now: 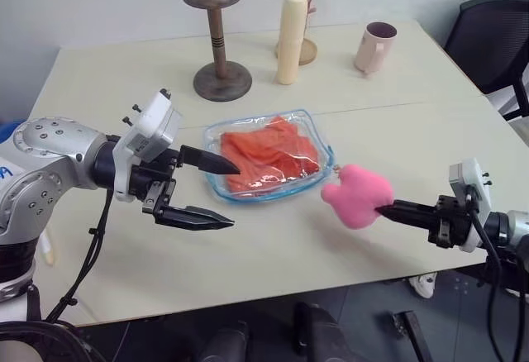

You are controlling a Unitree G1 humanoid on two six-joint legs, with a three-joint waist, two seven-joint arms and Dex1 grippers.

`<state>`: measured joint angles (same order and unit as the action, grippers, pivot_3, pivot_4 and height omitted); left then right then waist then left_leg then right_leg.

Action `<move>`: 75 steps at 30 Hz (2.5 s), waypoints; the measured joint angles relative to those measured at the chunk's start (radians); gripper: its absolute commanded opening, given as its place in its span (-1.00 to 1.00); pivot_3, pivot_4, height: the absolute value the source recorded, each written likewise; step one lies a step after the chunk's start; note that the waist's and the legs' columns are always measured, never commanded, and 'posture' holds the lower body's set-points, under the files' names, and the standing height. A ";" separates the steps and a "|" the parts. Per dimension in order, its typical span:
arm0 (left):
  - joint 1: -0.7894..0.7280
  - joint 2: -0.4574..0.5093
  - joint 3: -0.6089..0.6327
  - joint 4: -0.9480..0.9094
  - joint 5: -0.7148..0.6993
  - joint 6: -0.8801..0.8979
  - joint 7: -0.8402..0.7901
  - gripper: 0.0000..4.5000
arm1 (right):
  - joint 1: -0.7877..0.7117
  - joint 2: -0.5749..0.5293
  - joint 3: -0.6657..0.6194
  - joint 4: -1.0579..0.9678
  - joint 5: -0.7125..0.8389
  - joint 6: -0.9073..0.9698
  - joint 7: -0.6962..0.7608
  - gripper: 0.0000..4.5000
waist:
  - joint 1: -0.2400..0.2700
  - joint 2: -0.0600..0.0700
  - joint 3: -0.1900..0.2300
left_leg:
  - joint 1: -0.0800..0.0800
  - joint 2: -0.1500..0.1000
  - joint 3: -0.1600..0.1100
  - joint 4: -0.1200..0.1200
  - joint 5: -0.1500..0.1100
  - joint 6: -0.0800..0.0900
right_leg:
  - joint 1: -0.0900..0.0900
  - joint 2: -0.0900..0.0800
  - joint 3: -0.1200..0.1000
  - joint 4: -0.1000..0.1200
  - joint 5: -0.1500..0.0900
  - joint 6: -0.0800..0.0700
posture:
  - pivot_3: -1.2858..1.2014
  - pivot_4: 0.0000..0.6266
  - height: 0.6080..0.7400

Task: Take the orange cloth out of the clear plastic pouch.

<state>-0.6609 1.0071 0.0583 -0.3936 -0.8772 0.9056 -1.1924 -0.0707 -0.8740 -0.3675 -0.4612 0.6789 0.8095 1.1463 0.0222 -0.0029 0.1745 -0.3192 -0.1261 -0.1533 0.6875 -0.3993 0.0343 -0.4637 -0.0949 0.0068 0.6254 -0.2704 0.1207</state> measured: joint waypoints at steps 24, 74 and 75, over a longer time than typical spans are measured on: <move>-0.081 -0.201 -0.292 0.063 0.262 -0.130 0.050 1.00 | -0.095 0.077 0.492 -0.057 -0.362 -0.263 -0.156 0.63 | 0.008 -0.001 -0.001 | -0.003 -0.001 -0.002 0.006 -0.001 -0.001 | 0.000 0.000 -0.001 0.000 0.000 0.000 | 0.03 -0.52 1.00; 0.097 -0.419 -0.426 0.186 0.681 -0.286 0.181 -1.00 | -0.587 0.130 0.637 0.771 -0.807 -1.388 -0.126 -0.99 | -0.003 -0.001 0.000 | -0.004 0.000 0.000 0.010 -0.001 0.000 | -0.002 0.002 -0.001 0.002 0.002 0.001 | 0.03 -0.52 1.00; 0.124 -0.388 -0.393 0.166 0.672 -0.273 0.186 -1.00 | -0.588 0.130 0.637 0.783 -0.806 -1.400 -0.125 -0.99 | -0.004 -0.001 0.000 | -0.004 0.000 0.000 0.009 -0.001 0.000 | -0.002 0.002 -0.001 0.001 0.002 0.001 | 0.03 -0.52 1.00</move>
<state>-0.5366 0.6191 -0.3348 -0.2274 -0.2051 0.6323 -1.0061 -0.6585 -0.7441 0.2695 0.3222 -0.1271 -0.5901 1.0209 0.0184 -0.0039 0.1741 -0.3234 -0.1263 -0.1534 0.6969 -0.3999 0.0342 -0.4653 -0.0932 0.0053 0.6266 -0.2684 0.1218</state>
